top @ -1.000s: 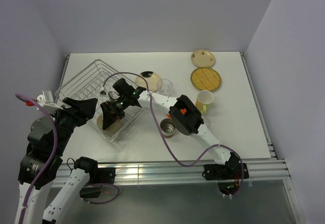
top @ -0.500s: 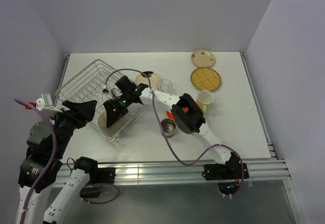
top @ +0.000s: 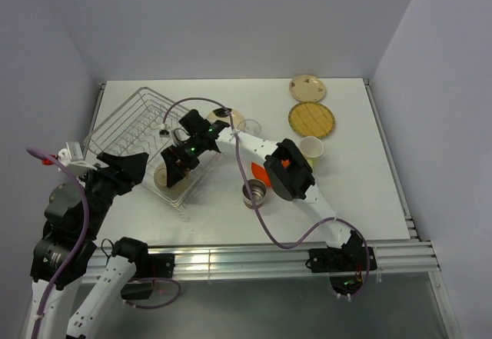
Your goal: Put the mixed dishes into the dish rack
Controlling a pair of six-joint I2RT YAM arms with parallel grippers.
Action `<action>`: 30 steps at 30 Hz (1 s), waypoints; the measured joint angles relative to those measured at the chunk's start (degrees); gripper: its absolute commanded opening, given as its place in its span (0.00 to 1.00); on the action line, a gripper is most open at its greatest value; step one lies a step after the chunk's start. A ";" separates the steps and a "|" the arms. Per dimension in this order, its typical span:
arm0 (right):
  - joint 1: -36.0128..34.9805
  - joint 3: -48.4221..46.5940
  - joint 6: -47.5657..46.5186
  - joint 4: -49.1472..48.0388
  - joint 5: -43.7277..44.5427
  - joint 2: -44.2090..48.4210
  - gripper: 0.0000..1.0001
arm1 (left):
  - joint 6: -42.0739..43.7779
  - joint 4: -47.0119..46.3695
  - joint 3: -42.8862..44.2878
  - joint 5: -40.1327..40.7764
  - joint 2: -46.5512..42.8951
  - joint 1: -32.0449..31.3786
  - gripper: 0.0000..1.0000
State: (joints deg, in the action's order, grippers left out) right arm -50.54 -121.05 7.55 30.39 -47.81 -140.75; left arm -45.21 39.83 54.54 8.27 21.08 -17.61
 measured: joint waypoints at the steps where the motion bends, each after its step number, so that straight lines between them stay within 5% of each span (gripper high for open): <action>1: 0.11 0.00 -0.20 0.28 0.22 0.20 1.00 | 0.00 0.00 0.00 -0.02 0.00 0.00 0.69; 30: 6.45 2.64 -2.21 0.83 1.57 5.68 1.00 | -16.28 1.99 -11.32 2.23 1.66 0.00 0.66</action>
State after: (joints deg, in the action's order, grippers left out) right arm -44.10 -118.41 5.34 31.22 -46.24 -135.06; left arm -61.49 41.82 43.22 10.50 22.74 -17.61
